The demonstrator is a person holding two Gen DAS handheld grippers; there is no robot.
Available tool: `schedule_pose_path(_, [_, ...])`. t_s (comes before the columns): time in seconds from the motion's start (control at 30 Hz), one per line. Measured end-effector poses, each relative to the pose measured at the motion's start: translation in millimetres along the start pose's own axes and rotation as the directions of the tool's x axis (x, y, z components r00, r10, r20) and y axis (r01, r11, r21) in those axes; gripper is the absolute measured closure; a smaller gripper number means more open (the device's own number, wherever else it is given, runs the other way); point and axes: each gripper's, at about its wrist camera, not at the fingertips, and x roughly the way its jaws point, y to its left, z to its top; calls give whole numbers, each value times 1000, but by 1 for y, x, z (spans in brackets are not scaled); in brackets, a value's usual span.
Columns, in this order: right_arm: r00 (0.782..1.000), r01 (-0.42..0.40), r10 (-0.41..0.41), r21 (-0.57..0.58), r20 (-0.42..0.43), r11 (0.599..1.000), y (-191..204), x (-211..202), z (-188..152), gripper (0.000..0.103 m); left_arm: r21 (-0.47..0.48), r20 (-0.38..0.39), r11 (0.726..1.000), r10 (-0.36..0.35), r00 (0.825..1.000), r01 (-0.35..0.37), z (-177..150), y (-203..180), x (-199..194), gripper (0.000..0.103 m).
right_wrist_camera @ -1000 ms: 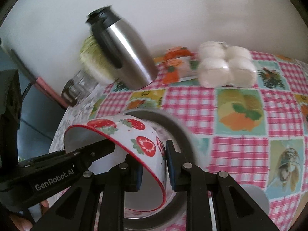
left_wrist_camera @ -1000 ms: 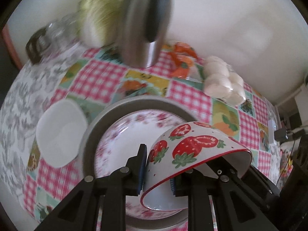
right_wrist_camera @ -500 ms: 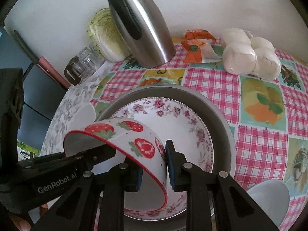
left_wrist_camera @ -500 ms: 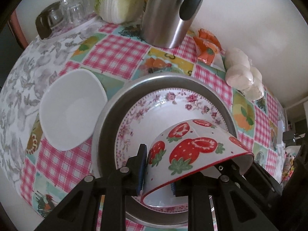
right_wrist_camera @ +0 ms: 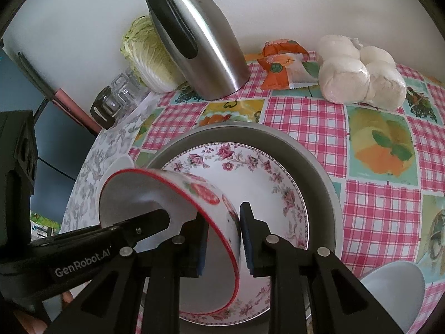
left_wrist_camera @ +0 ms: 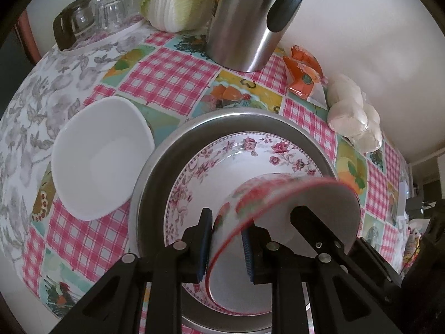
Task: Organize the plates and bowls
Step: 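Lower the red-rimmed bowl onto the floral plate with both grippers, then open both grippers and lift them away from the bowl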
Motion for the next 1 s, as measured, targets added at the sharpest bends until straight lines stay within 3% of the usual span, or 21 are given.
schedule_pose_path(0.13, [1000, 15, -15, 18, -16, 1000, -3, 6, -1, 78, 2, -26, 1000, 16, 1000, -16, -1, 0, 9, 80])
schedule_pose_path(0.63, [1000, 15, -15, 22, -14, 1000, -8, 2, 1, 78, -2, -13, 1000, 12, 1000, -12, -1, 0, 7, 77])
schedule_pose_path(1.0, [998, 28, -29, 25, 56, 999, -14, -25, 9, 78, 18, 28, 998, 57, 998, -57, 1, -5, -10, 77])
